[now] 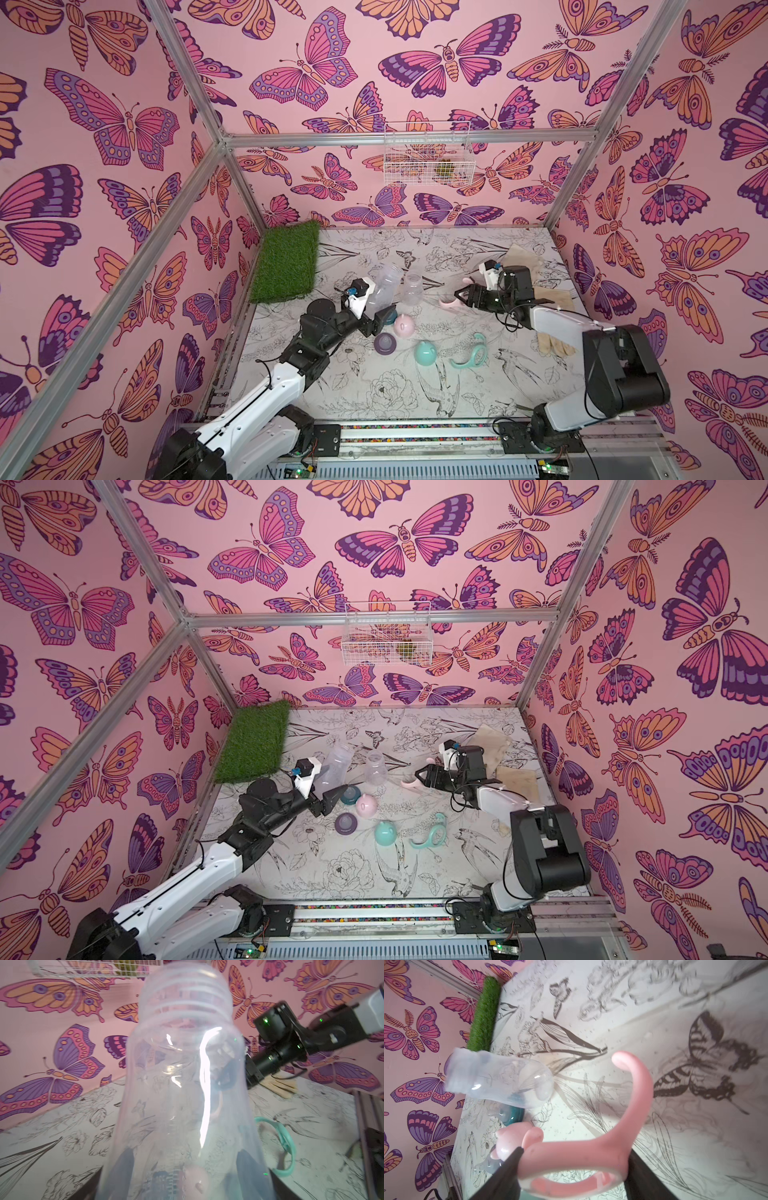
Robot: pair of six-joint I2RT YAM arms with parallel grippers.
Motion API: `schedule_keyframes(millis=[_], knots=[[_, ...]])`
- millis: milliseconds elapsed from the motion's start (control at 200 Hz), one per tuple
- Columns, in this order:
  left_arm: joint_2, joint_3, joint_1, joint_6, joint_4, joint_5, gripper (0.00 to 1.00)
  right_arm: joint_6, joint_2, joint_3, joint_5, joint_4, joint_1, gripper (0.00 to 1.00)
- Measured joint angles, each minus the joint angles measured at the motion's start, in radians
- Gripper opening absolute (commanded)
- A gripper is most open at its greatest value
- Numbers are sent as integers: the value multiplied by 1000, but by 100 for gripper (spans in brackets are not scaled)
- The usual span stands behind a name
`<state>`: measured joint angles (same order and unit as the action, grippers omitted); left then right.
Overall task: Assemble the baby bottles
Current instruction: Pick up the handle at the center of the board, then put on the handle of the baby bottle.
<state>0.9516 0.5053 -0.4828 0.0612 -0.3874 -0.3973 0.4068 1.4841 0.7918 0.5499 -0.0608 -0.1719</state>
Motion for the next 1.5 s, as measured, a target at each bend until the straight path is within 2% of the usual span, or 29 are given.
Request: schedule_keyframes(millis=[245, 361, 556, 751, 1021, 1237, 1497], knots=[[35, 125, 6, 106, 120, -259, 0, -106, -193, 248, 30, 323, -52, 46], [58, 171, 43, 159, 183, -396, 0, -157, -245, 331, 72, 455, -85, 46], [75, 200, 130, 185, 244, -619, 0, -246, -294, 411, 195, 637, -164, 46], [84, 235, 139, 175, 254, -765, 0, -346, -294, 485, 290, 785, -243, 45], [96, 242, 107, 154, 255, -822, 0, -420, -264, 618, 368, 897, -263, 44], [113, 244, 66, 137, 255, -844, 0, -476, -187, 759, 378, 979, -289, 43], [126, 244, 57, 130, 257, -843, 0, -524, -121, 828, 377, 1053, -354, 43]])
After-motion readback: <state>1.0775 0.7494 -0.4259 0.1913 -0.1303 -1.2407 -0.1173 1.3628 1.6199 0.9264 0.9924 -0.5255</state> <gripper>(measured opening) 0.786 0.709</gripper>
